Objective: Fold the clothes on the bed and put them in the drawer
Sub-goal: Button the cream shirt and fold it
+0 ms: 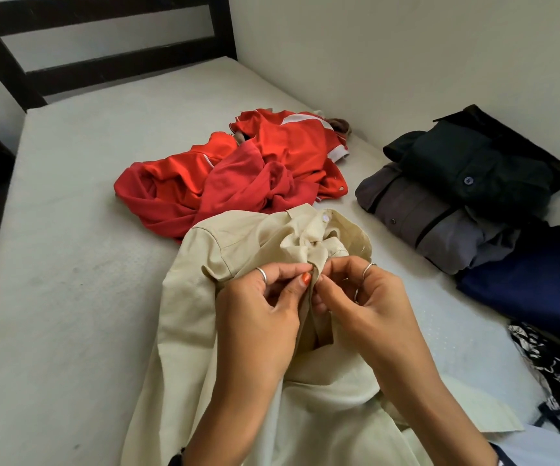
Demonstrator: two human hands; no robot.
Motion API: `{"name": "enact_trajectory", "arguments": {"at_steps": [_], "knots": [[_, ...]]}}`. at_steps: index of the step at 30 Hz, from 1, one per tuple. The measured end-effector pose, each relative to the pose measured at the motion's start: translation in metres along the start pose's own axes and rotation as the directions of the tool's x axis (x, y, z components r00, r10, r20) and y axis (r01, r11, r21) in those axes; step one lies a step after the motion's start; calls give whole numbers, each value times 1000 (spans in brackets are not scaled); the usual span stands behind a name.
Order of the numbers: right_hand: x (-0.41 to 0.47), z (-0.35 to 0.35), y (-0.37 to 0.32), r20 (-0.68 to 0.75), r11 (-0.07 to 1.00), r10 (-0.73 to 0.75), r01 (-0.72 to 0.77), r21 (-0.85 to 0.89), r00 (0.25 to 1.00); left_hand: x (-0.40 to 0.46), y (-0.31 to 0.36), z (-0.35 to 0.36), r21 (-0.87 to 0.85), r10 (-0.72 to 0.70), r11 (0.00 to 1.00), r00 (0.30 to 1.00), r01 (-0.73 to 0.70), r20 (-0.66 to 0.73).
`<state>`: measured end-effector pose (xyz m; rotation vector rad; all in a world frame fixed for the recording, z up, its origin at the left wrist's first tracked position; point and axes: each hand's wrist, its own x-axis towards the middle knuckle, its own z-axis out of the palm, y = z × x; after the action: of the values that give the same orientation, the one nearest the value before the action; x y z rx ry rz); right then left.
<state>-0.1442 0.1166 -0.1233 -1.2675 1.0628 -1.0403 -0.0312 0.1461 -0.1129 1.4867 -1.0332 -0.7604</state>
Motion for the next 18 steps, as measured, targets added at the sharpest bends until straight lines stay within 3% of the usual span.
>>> {"name": "enact_trajectory", "arguments": {"at_steps": [4,10,13,18], "knots": [[1,0,3,-22,975,-139,133,-176,990,-2,5,2,111,56,992,998,-59,22],[-2,6,13,-55,780,-454,367,-507,889,-1,5,7,-43,-33,999,999,33,3],[-2,9,13,-50,734,-512,406,-545,858,2,0,7,-130,-95,987,995,91,-28],[-3,10,10,-79,750,-526,418,-512,847,3,-2,15,-338,-178,929,983,152,-48]]}}
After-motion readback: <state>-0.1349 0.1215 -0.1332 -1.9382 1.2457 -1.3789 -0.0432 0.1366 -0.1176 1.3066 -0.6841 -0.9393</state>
